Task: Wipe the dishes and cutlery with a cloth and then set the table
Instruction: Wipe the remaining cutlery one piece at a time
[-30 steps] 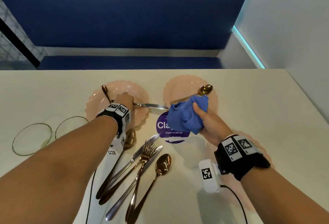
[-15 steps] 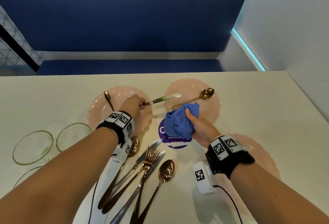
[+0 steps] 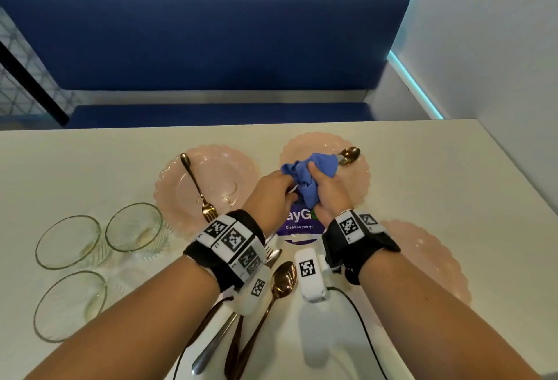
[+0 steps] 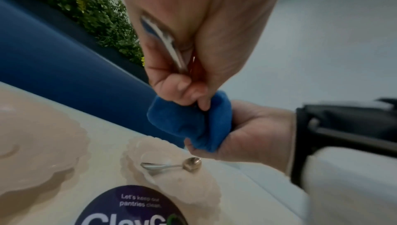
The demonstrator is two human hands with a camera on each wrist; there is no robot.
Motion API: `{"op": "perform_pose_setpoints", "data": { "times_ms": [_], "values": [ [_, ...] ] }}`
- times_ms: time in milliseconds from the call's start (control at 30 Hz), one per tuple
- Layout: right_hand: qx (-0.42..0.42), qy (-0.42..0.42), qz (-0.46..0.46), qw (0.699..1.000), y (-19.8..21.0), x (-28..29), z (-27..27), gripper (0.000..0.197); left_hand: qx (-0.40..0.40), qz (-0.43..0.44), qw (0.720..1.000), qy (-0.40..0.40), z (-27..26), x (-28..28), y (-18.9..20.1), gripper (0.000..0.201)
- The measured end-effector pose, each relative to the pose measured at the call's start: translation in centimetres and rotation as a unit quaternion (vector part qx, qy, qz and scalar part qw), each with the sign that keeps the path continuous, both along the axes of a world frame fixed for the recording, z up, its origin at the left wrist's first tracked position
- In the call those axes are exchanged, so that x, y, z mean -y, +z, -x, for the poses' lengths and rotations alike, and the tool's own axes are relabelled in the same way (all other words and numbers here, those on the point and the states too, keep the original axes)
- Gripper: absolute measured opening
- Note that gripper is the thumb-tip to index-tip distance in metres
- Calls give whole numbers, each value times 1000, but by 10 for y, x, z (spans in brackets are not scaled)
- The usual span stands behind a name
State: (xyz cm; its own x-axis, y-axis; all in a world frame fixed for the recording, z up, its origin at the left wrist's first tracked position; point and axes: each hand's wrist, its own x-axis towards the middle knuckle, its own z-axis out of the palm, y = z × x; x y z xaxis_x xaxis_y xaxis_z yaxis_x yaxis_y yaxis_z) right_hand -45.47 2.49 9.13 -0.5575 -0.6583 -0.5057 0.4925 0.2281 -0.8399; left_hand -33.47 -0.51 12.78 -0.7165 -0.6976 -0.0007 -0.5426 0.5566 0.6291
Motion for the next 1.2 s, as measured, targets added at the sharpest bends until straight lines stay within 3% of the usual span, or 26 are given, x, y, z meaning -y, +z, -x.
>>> {"op": "perform_pose_setpoints", "data": {
  "times_ms": [167, 300, 400, 500, 567, 667, 733, 833, 900, 967, 1067, 1200],
  "values": [
    [-49, -30, 32, 998, 19, -2, 13, 18, 24, 41, 999, 24, -20, -12, 16, 17],
    [-113, -71, 45, 990, 17, -7, 22, 35, 28, 39, 999, 21, -41, -21, 28, 24],
    [-90, -117, 45, 988, 19, -19, 27, 44, 9, 30, 998, 51, -54, -25, 30, 25],
    [45, -45, 131, 989, 16, -32, 9, 40, -7, 14, 995, 97, -56, -25, 25, 22],
    [111, 12, 137, 984, 16, -37, -16, 41, 5, 4, 997, 82, -51, -30, 19, 20],
    [74, 28, 126, 989, 23, -31, -33, 24, -20, -26, 998, 44, -49, -43, 10, 22],
    [29, -5, 125, 992, 29, -30, -25, 14, -25, -121, 991, 47, -58, -49, 4, 29],
    [6, -42, 171, 984, 37, -36, -10, 21, -40, -315, 947, 44, -73, -54, -7, 16],
    [-5, -31, 153, 988, 36, -38, -13, 21, -76, -368, 925, 58, -77, -55, -11, 20],
    [-6, 17, 119, 993, 30, -39, -28, 18, -117, -386, 911, 85, -77, -55, -11, 24],
    [15, 104, 104, 989, 22, -46, -61, 31, -164, -395, 896, 118, -79, -54, -9, 26],
    [-26, 167, 118, 978, 21, -54, -75, 39, -110, -339, 926, 127, -98, -48, -15, 14]
  ]
}}
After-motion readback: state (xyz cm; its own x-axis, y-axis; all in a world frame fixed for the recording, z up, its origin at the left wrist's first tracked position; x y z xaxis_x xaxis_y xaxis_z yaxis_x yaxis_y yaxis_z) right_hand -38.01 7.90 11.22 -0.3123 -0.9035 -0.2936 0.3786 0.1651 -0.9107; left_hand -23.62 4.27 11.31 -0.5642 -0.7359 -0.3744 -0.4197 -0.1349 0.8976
